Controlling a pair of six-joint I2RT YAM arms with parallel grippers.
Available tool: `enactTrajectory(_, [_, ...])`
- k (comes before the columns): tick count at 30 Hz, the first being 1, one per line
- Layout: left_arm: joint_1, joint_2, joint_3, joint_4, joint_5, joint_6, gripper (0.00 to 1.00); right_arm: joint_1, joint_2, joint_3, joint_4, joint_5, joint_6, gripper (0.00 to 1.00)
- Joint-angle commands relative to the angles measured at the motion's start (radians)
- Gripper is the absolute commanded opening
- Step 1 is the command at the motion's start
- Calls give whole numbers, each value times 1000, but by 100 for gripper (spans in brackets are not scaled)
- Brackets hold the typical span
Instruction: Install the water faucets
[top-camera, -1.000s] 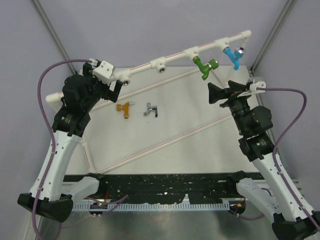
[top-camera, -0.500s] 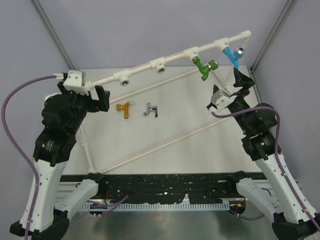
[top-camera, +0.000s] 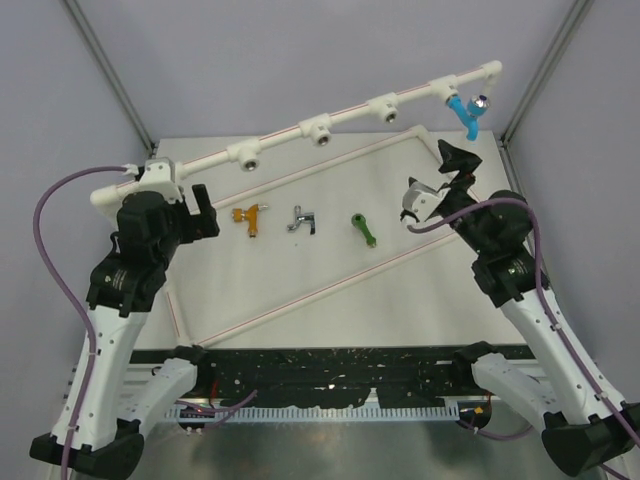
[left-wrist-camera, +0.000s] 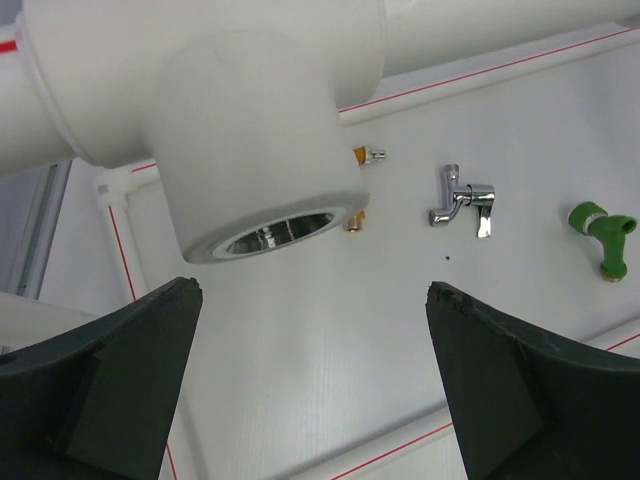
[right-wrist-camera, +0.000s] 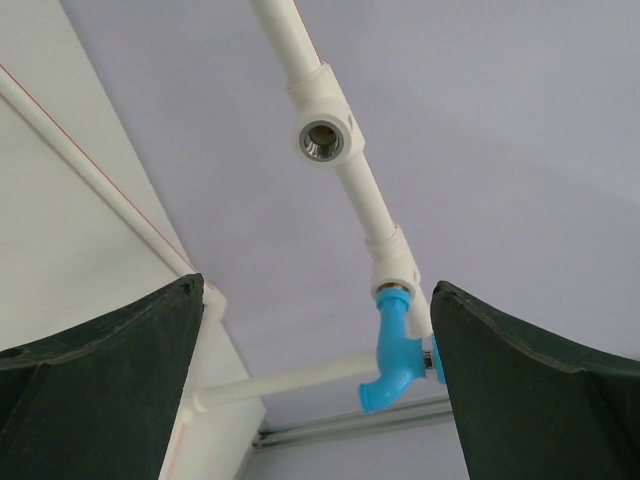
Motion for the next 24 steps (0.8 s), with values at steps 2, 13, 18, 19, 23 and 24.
enactTrajectory(2, [4, -87, -56, 55, 93, 9, 100, 6, -65, -57, 1, -44, 573, 98])
enactTrajectory(13, [-10, -233, -302, 46, 310, 29, 100, 41, 193, -156, 36, -115, 1110, 92])
enactTrajectory(18, [-38, -241, -493, 167, 507, -91, 100, 128, 387, -174, 220, -75, 1161, 87])
enactTrajectory(19, [-42, -235, -523, 193, 531, -111, 100, 135, 451, -158, 246, -67, 1164, 85])
enactTrajectory(23, [-44, -218, -623, 296, 569, -177, 100, 188, 629, -98, 344, 73, 1259, 79])
enactTrajectory(24, [-44, -213, -645, 320, 575, -187, 100, 214, 677, -82, 361, 118, 1299, 79])
